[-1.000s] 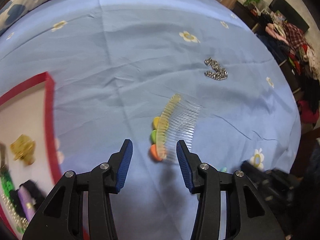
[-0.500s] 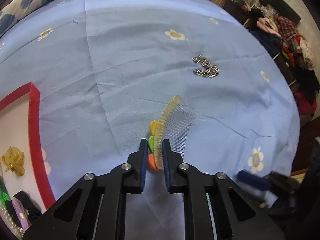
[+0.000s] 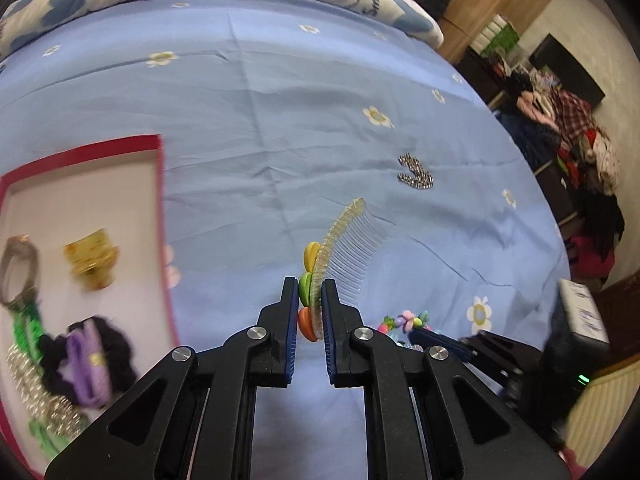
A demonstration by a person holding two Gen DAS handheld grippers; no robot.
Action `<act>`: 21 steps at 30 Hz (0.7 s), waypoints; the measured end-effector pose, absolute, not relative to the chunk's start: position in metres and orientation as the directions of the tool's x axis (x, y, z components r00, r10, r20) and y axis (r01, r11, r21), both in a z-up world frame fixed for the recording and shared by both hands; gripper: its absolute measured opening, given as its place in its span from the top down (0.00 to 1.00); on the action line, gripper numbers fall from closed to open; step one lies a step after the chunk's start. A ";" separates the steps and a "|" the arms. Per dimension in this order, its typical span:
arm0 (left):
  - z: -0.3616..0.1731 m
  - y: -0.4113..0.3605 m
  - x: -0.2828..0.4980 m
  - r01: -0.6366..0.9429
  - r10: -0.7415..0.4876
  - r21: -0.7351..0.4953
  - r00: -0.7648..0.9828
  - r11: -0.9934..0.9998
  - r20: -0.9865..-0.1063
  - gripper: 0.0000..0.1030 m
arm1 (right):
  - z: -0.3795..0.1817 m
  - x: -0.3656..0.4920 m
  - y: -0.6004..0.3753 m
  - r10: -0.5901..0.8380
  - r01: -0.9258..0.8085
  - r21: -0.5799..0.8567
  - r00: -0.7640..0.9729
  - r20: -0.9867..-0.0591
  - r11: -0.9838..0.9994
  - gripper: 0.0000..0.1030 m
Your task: Organize jewelry
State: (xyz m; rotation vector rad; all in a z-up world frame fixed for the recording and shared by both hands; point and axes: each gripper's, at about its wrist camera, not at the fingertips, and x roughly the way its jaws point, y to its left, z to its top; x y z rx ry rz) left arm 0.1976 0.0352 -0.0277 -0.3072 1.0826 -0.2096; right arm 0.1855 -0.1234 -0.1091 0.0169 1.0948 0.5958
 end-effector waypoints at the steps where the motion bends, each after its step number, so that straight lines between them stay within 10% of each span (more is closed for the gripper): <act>1: -0.024 0.041 0.193 0.011 -0.313 -0.349 0.467 0.937 -0.827 0.91 | -0.110 0.185 -0.121 0.455 -0.444 0.295 0.315 -0.833 0.846 0.68; 6: -0.013 0.056 0.176 -0.018 -0.304 -0.360 0.495 0.933 -0.814 0.91 | -0.108 0.187 -0.128 0.473 -0.404 0.333 0.320 -0.821 0.852 0.86; 21: -0.003 0.098 0.124 -0.101 -0.295 -0.409 0.540 0.907 -0.788 0.91 | -0.088 0.183 -0.139 0.587 -0.329 0.493 0.333 -0.738 0.806 0.86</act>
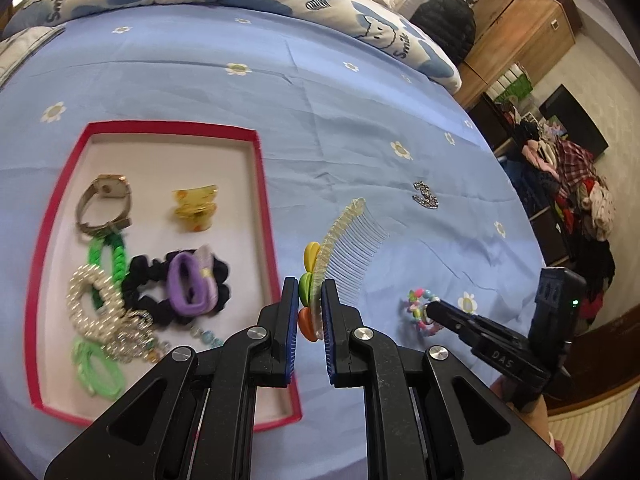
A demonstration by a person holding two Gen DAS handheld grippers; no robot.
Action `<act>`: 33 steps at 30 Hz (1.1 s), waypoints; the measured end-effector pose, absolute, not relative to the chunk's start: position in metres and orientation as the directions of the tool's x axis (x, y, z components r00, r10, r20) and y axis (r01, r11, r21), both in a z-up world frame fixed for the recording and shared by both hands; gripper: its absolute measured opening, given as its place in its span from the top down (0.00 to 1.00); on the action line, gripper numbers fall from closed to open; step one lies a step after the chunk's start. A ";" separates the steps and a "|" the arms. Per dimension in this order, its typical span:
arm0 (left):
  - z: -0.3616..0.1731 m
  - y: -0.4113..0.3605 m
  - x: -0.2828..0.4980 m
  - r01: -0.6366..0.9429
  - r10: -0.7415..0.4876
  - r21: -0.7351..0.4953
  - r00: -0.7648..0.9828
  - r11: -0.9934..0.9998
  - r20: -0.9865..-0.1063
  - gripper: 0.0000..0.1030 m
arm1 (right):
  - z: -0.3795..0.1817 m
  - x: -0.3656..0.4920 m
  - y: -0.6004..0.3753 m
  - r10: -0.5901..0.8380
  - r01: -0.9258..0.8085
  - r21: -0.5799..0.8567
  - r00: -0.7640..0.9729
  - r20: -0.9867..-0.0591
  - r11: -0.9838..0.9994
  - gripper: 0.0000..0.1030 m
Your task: Organize jewelry
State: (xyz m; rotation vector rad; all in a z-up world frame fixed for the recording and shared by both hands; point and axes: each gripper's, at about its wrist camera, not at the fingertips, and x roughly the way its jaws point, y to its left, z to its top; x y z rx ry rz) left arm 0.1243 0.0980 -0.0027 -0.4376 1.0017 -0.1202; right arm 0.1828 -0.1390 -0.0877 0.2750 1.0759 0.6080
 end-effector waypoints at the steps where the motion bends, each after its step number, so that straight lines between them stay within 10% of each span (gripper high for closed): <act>1: -0.002 0.100 0.122 -0.103 -0.294 -0.409 0.542 0.907 -0.787 0.91 | -0.090 0.181 -0.136 0.589 -0.333 0.493 0.324 -0.740 0.803 0.86; 33: 0.004 0.119 0.086 -0.132 -0.286 -0.429 0.570 0.894 -0.771 0.91 | -0.108 0.163 -0.108 0.504 -0.424 0.377 0.240 -0.830 0.823 0.60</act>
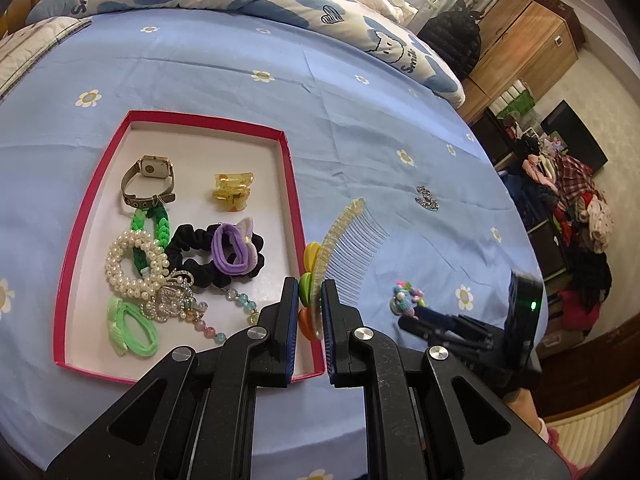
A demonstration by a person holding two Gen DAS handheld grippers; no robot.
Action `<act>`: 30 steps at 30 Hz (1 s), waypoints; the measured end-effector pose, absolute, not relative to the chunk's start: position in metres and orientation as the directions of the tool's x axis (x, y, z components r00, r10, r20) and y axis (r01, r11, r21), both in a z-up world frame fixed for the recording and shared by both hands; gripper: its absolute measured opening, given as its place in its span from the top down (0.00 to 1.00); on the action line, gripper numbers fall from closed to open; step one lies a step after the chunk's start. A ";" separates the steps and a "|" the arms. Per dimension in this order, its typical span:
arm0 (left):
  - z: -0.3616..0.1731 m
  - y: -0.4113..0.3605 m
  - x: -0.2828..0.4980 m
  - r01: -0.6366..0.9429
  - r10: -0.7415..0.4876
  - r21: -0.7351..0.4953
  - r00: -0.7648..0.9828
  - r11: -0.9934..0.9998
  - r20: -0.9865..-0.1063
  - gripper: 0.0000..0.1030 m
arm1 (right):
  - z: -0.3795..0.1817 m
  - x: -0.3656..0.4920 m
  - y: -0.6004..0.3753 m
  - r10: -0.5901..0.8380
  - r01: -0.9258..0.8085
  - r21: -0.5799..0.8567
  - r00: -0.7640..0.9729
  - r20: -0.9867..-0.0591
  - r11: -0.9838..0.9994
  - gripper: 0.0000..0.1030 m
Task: Organize jewelry
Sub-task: 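Carry comb into red tray with left tool while right carries beaded bracelet there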
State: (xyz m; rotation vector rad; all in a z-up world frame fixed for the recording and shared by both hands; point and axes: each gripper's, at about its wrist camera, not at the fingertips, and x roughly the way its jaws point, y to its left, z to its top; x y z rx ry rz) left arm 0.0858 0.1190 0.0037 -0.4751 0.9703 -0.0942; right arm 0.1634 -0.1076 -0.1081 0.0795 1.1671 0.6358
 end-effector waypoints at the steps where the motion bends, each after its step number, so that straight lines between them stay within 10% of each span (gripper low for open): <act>1: 0.003 0.119 0.086 -0.132 -0.286 -0.429 0.568 0.894 -0.771 0.91 | -0.109 0.161 -0.107 0.496 -0.442 0.360 0.243 -0.834 0.822 0.61; 5: 0.004 0.116 0.085 -0.128 -0.289 -0.427 0.564 0.895 -0.774 0.91 | -0.106 0.155 -0.098 0.419 -0.504 0.242 0.273 -0.866 0.829 0.72; 6: 0.004 0.115 0.084 -0.127 -0.288 -0.426 0.563 0.896 -0.774 0.91 | -0.106 0.154 -0.098 0.414 -0.505 0.236 0.275 -0.868 0.830 0.89; 30: 0.006 0.168 0.060 -0.236 -0.215 -0.433 0.608 0.870 -0.765 0.91 | -0.026 0.165 -0.061 0.711 -0.494 0.534 0.300 -0.636 0.686 0.88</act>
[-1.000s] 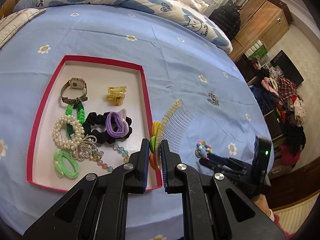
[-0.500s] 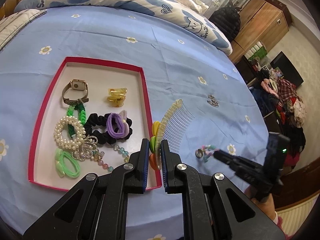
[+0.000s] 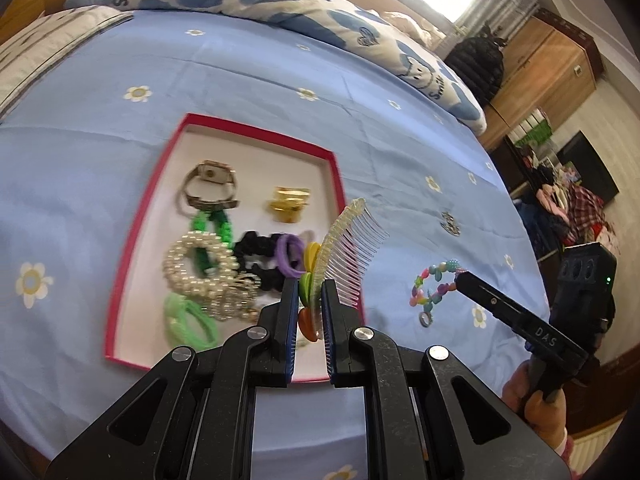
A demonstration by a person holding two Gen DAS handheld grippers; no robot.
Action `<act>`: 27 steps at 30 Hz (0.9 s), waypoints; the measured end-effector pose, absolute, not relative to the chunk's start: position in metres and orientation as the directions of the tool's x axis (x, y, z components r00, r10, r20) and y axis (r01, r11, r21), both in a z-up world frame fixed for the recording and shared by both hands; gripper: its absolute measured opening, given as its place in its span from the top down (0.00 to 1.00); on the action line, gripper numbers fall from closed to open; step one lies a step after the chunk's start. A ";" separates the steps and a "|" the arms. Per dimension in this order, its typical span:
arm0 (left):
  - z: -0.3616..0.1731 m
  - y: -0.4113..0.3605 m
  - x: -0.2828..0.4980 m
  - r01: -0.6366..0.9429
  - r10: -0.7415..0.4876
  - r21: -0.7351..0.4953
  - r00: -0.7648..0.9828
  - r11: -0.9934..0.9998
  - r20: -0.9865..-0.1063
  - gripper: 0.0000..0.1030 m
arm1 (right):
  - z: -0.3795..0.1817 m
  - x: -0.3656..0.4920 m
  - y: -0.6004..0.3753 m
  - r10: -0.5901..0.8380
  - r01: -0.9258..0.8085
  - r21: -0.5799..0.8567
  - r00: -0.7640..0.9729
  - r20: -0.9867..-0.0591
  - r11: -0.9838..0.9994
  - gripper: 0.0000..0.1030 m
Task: Organize jewelry
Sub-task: 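Carry comb into red tray with left tool while right carries beaded bracelet there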
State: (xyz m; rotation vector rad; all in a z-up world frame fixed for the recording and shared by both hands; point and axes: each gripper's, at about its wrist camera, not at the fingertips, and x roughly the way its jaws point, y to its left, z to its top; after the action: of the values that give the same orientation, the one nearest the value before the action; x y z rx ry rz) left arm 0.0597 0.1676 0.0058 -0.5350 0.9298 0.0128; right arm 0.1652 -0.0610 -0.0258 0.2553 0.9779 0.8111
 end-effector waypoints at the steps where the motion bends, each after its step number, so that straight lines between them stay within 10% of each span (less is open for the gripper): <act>1: 0.004 0.173 0.058 -0.248 -0.209 -0.432 0.607 0.867 -0.767 0.91 | -0.026 0.165 -0.056 0.715 -0.497 0.538 0.293 -0.635 0.681 0.88; 27: -0.052 0.225 0.039 -0.394 -0.146 -0.391 0.524 0.832 -0.839 0.91 | -0.072 0.148 0.055 0.712 -0.590 0.535 0.100 -0.695 0.605 0.88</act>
State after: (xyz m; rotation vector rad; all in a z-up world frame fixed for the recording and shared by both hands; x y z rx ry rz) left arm 0.0385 0.2245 -0.0524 -0.5947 1.0242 0.1590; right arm 0.1485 0.0550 -0.0717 0.1325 1.1109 0.9664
